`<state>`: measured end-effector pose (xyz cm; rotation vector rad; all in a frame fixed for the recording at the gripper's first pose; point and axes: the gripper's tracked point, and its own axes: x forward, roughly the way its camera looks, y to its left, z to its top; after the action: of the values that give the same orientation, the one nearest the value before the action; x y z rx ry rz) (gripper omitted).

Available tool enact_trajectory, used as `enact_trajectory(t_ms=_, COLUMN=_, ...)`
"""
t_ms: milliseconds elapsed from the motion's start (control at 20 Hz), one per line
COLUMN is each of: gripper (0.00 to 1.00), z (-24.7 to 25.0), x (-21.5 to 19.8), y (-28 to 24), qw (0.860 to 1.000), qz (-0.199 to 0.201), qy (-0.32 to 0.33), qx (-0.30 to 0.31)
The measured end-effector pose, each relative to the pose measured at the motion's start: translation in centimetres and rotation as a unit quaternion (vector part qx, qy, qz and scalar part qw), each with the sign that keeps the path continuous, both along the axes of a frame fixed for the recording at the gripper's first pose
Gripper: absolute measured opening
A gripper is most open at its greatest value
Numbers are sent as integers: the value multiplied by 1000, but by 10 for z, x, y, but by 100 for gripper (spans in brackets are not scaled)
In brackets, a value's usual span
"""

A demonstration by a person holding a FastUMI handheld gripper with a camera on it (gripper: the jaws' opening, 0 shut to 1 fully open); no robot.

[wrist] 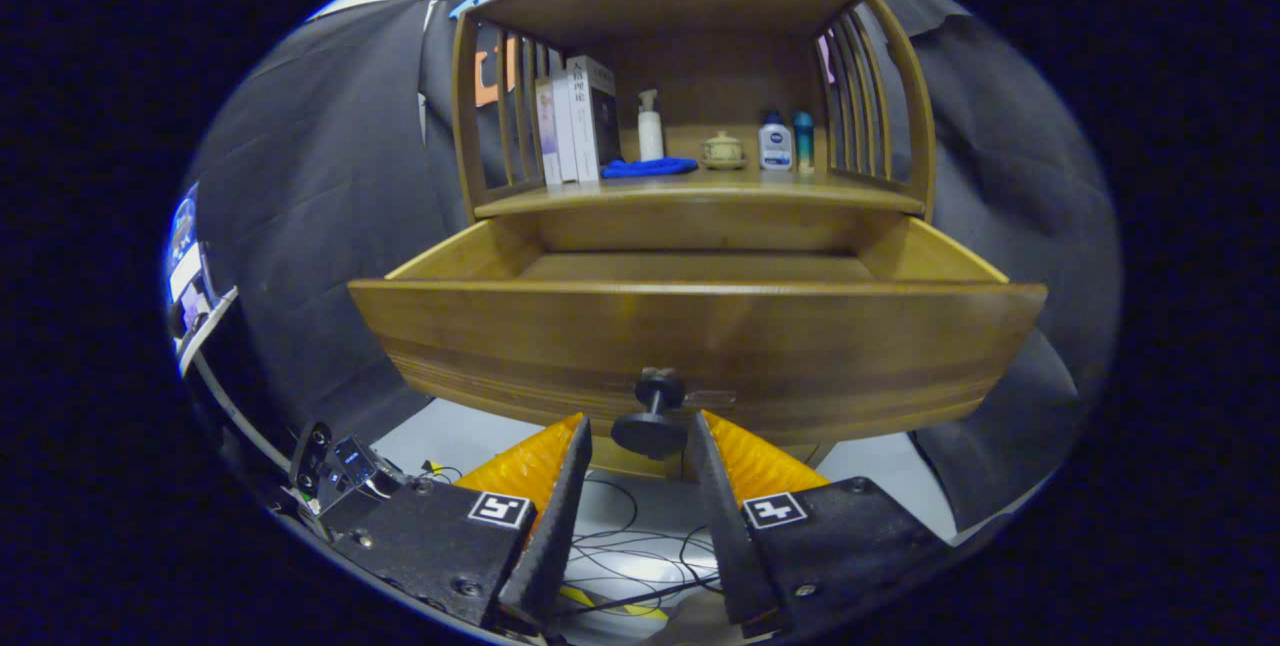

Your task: Pull open the drawer, take out the items inside it, and place them on the countertop above the cabinet.

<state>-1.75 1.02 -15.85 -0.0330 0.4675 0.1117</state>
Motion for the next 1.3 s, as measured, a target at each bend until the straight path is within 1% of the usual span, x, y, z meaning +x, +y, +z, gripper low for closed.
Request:
enact_trajectory(t_ms=50, gripper=65, z=16, x=-4, y=3, qw=1000, qz=9, qy=-10, qx=-4)
enact_trajectory(t_ms=100, gripper=68, z=29, x=-9, y=5, qw=1000, qz=12, qy=-12, qx=-7)
enact_trajectory(t_ms=200, gripper=78, z=50, x=-9, y=11, qw=1000, qz=25, qy=-15, qx=-3)
enact_trajectory(t_ms=250, gripper=78, z=61, x=-8, y=14, qw=1000, qz=29, qy=-9, qx=2)
enact_trajectory(t_ms=350, gripper=85, z=82, x=-3, y=21, qw=999, qz=38, qy=-19, qx=13)
enact_trajectory(t_ms=450, gripper=87, z=92, x=12, y=12, qw=999, qz=32, qy=-14, qx=5)
enact_trajectory(t_ms=500, gripper=89, z=93, x=21, y=6, qw=1000, qz=18, qy=-2, qx=-2)
enact_trajectory(t_ms=550, gripper=89, z=95, x=30, y=6, qw=1000, qz=12, qy=7, qx=-1)
enact_trajectory(t_ms=600, gripper=89, z=93, x=37, y=6, qw=999, qz=4, qy=32, qx=7)
enact_trajectory(t_ms=700, gripper=89, z=97, x=47, y=18, qw=997, qz=13, qy=60, qx=52)
enact_trajectory(t_ms=750, gripper=89, z=96, x=54, y=16, qw=995, qz=4, qy=80, qx=59)
enact_trajectory(t_ms=900, gripper=89, z=90, x=76, y=9, qw=990, qz=-19, qy=127, qx=51)
enact_trajectory(t_ms=950, gripper=89, z=83, x=84, y=5, qw=988, qz=-27, qy=146, qx=43)
enact_trajectory(t_ms=1000, gripper=89, z=72, x=86, y=-1, qw=982, qz=-40, qy=182, qx=27)
enact_trajectory(t_ms=1050, gripper=89, z=63, x=87, y=-8, qw=973, qz=-59, qy=223, qx=24)
enact_trajectory(t_ms=1200, gripper=89, z=42, x=97, y=-6, qw=959, qz=-72, qy=274, qx=34)
enact_trajectory(t_ms=1300, gripper=89, z=29, x=100, y=-8, qw=948, qz=-81, qy=308, qx=25)
